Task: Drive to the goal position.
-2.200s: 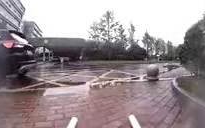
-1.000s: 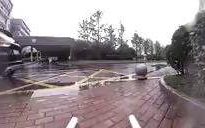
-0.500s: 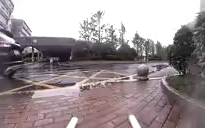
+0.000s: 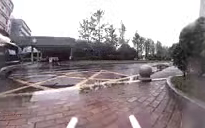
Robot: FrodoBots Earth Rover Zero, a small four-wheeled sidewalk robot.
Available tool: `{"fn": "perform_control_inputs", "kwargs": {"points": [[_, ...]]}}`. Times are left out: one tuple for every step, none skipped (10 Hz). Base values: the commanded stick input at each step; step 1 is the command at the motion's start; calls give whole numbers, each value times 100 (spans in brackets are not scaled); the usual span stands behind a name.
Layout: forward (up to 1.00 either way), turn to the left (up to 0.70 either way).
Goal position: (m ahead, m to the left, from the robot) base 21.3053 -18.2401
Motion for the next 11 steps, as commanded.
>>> {"fn": "perform_control_inputs", "kwargs": {"points": [[45,0],[45,-21],[28,-37],[9,-46],[0,-45],[0,-45],[0,-45],[0,-45],[0,-45],[0,-11],[9,0]]}}
